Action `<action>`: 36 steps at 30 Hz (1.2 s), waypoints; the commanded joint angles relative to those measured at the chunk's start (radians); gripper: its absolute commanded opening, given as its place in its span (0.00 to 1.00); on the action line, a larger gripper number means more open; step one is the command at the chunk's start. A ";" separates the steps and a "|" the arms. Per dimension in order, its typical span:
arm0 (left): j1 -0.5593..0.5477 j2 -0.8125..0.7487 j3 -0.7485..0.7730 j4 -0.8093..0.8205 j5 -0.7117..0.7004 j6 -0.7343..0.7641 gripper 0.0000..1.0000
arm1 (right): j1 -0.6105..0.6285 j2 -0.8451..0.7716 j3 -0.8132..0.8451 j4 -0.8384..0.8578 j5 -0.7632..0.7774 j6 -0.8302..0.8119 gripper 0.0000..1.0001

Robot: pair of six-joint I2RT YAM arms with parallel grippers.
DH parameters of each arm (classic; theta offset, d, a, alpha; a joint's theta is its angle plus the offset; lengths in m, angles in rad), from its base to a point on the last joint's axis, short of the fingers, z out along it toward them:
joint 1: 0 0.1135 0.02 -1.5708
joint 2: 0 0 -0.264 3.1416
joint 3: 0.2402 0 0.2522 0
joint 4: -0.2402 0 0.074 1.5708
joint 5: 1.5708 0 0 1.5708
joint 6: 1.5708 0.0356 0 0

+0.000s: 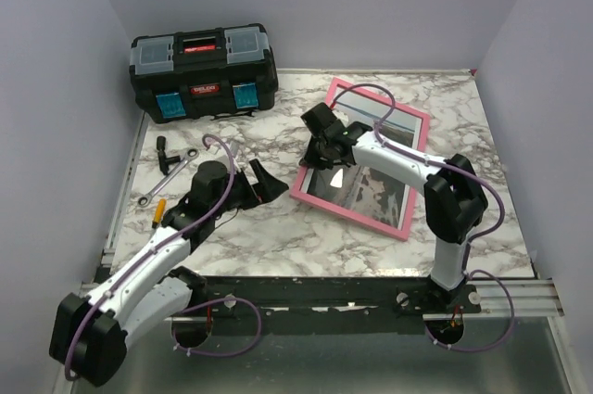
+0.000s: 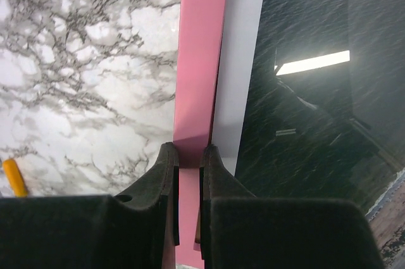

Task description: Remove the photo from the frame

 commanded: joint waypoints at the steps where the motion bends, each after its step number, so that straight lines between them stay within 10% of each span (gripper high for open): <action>1: 0.003 0.140 -0.015 0.209 0.259 -0.098 0.98 | 0.003 -0.090 -0.054 0.164 -0.148 -0.036 0.01; 21: -0.025 0.379 -0.083 0.513 0.300 -0.175 0.83 | 0.002 -0.212 -0.143 0.209 -0.324 -0.051 0.01; 36: -0.027 0.421 -0.072 0.614 0.357 -0.178 0.17 | 0.002 -0.280 -0.204 0.246 -0.346 -0.132 0.01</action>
